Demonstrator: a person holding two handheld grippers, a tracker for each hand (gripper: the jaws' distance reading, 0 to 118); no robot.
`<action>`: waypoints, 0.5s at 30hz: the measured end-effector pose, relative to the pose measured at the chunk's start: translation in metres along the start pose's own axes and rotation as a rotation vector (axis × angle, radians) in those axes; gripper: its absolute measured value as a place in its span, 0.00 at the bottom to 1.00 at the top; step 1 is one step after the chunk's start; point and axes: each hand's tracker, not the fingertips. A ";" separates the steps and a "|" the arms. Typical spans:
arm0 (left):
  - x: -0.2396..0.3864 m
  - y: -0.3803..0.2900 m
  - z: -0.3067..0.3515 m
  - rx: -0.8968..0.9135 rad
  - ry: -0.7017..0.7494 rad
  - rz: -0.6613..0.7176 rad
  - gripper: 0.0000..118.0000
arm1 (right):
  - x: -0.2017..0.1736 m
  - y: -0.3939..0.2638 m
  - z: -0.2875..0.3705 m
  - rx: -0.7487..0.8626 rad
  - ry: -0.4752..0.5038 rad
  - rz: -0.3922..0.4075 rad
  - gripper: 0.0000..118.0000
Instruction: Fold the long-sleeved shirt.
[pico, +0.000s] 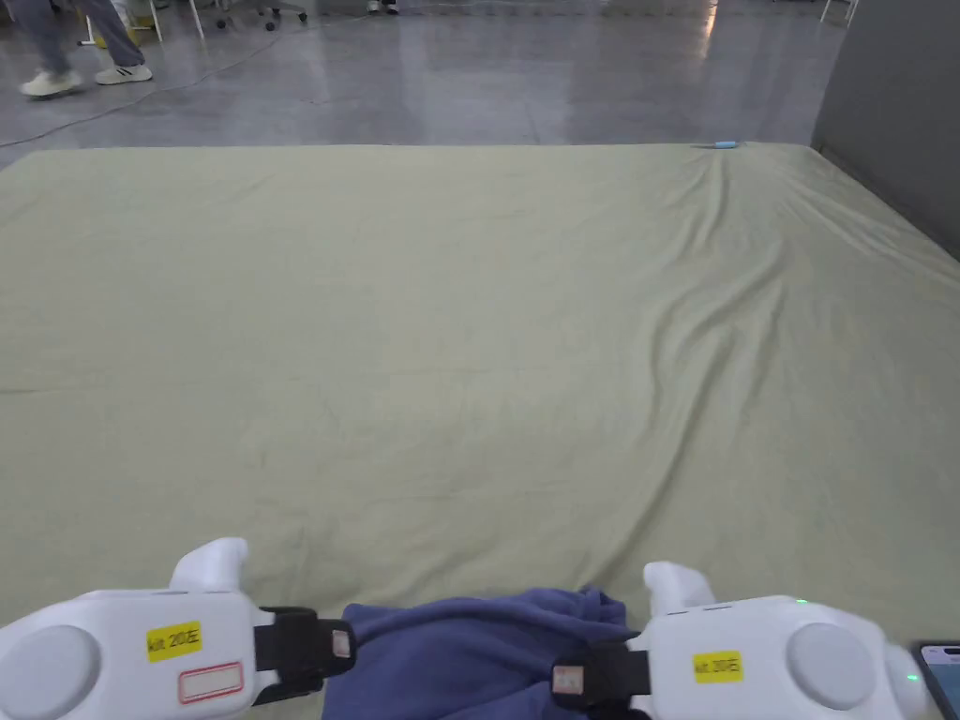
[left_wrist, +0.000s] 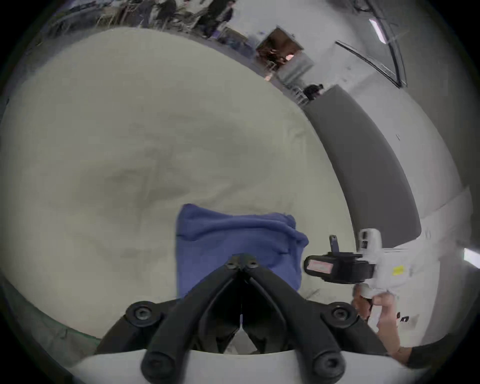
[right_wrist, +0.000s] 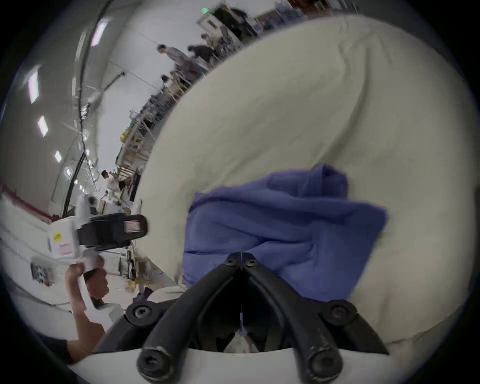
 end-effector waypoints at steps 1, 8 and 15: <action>-0.004 -0.001 0.000 -0.001 0.003 0.001 0.00 | 0.006 0.001 -0.014 -0.038 -0.004 -0.051 0.00; -0.016 -0.008 -0.021 -0.085 -0.026 0.002 0.04 | 0.041 0.003 -0.043 -0.096 -0.015 -0.233 0.00; -0.042 -0.020 -0.068 -0.127 -0.039 0.058 0.97 | 0.048 0.002 -0.042 -0.101 0.006 -0.237 0.00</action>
